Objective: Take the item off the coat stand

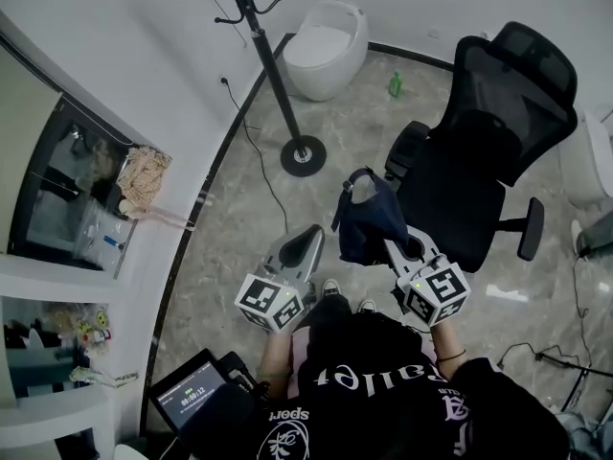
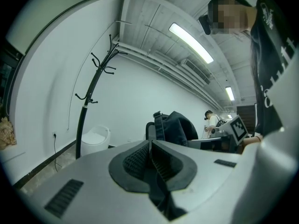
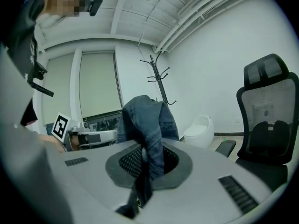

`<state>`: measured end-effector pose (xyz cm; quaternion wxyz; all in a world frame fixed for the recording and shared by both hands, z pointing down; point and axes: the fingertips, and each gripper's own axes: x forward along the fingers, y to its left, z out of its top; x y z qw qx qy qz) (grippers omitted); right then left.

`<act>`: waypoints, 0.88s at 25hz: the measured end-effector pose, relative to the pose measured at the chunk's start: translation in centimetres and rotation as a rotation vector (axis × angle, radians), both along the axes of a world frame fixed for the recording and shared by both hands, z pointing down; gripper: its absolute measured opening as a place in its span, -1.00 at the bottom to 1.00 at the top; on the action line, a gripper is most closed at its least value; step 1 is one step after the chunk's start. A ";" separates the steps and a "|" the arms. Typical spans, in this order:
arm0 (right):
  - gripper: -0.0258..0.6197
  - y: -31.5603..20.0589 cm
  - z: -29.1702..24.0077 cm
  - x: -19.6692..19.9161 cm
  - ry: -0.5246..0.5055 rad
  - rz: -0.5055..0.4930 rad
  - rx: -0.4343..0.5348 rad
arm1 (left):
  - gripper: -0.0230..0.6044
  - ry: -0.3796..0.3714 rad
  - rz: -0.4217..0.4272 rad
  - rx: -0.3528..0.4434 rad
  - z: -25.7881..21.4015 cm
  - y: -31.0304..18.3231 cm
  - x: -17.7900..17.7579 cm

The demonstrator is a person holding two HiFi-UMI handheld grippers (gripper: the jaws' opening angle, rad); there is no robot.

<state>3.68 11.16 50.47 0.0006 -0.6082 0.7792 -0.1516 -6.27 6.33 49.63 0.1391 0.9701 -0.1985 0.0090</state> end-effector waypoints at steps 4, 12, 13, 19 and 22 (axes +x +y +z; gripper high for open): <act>-0.84 1.3 0.2 1.2 -0.009 -0.001 -0.005 | -0.92 -0.001 0.014 0.004 -0.1 1.8 1.6; -0.84 1.9 0.2 1.5 -0.022 -0.014 0.006 | -0.92 -0.013 0.002 0.011 -0.3 2.7 1.9; -0.84 1.9 0.2 1.6 -0.023 -0.016 0.007 | -0.92 -0.010 -0.001 0.012 -0.2 2.7 1.8; -0.84 2.3 0.0 1.8 -0.018 -0.013 0.017 | -0.91 -0.002 -0.006 0.019 -0.6 2.9 2.0; -0.84 2.7 0.0 1.9 -0.022 -0.012 0.011 | -0.92 -0.001 -0.002 0.019 -0.6 3.2 2.2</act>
